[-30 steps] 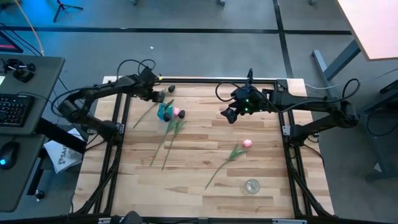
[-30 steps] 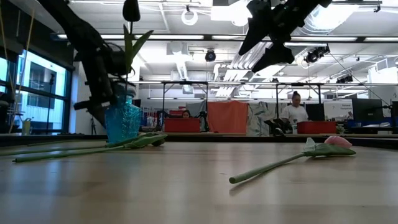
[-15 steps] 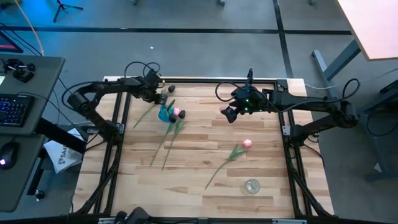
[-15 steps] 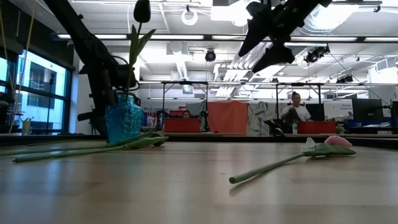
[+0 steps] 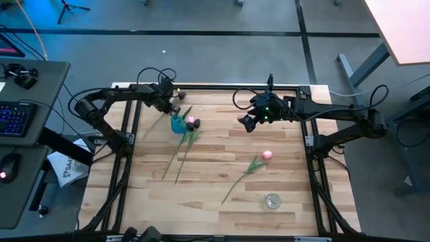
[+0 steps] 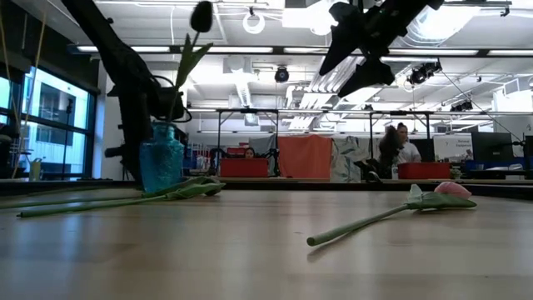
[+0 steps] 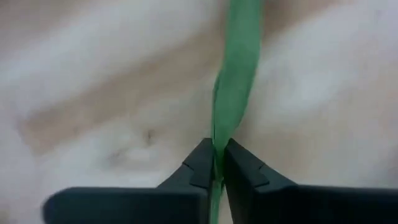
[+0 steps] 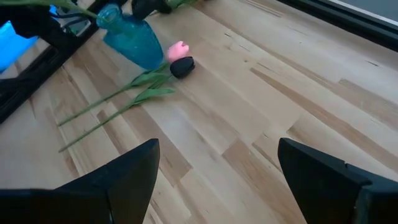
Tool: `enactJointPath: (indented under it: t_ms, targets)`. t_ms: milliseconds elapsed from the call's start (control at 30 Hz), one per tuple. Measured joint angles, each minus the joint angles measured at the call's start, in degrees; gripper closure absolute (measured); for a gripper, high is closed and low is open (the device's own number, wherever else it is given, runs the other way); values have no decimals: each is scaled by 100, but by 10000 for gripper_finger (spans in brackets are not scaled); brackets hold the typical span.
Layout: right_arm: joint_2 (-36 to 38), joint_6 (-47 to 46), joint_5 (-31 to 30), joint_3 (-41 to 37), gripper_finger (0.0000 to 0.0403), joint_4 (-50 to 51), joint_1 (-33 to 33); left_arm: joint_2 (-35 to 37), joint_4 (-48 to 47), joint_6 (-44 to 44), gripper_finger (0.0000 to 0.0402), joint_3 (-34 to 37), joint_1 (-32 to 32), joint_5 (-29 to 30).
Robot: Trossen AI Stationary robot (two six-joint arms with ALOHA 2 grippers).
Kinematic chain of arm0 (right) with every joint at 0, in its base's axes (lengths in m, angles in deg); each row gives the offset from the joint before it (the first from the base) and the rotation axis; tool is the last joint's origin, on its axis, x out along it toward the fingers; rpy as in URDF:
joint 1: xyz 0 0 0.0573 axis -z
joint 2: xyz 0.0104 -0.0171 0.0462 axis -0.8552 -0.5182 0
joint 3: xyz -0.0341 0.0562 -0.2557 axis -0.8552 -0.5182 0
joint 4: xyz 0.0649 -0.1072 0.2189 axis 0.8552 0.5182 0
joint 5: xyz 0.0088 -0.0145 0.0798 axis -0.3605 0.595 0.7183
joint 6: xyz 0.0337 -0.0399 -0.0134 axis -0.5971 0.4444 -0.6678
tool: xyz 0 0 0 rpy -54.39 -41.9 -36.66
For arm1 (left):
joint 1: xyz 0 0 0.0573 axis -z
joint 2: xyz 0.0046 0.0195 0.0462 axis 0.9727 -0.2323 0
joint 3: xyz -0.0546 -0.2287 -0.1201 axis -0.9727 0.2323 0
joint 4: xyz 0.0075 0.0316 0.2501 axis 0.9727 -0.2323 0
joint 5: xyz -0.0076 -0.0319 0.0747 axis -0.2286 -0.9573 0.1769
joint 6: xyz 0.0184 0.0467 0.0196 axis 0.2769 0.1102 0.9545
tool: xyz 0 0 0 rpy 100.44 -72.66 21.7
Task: Sort flowers into vase by color
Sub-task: Put the top black flower into the blue vase
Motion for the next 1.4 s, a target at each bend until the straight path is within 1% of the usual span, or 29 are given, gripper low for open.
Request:
enactJointPath:
  t_ms: [67, 133, 233, 333, 367, 433, 533, 600, 667, 800, 900, 1000, 1100, 1167, 1267, 1400]
  targets:
    - [49, -130, 108, 0, 82, -108, -1, 327, -34, -87, 388, 13, 28, -96]
    - [156, -193, 147, 0, 82, -320, -31, 819, 22, -105, 392, 24, 98, -17]
    - [336, -188, 92, 0, 82, -607, -76, 1577, 36, -40, 398, 37, 166, 367]
    - [483, -188, 31, 0, 82, -805, -81, 2329, 299, 102, 398, 31, 145, 863]
    - [522, -191, 17, 0, 82, -855, -81, 2566, 360, 150, 399, 32, 142, 949]
    - [585, -191, -15, 0, 82, -945, -81, 3050, 641, 182, 400, 35, 169, 919]
    - [639, -191, -19, 0, 82, -1075, -127, 3834, 1315, 137, 400, 35, 370, 422]
    - [661, -103, -38, 0, 82, -1161, -175, 4331, 1619, 139, 401, 33, 572, 248]
    - [684, -36, -62, 0, 82, -1318, -223, 4804, 1728, 139, 401, 27, 819, 181]
    - [691, 68, -198, 2, 82, -1549, -311, 5619, 1629, 186, 401, 62, 1356, 173]
    - [691, 67, -377, 2, 82, -1593, -377, 6213, 2471, 59, 401, 463, 1719, 172]
    - [689, 23, -414, 2, 82, -1642, -415, 6794, 3561, -150, 401, 1160, 1957, 185]
    - [689, 7, -532, 2, 82, -1759, -465, 7173, 4286, -402, 401, 1892, 2104, 338]
    - [689, 15, -670, 1, 82, -1829, -497, 7307, 4444, -424, 401, 2227, 2207, 499]
    - [689, 6, -771, 2, 82, -1862, -497, 7433, 4342, -185, 401, 2485, 2325, 879]
    - [692, 13, -772, 1, 82, -1940, -494, 7450, 4386, -102, 401, 2647, 2374, 897]
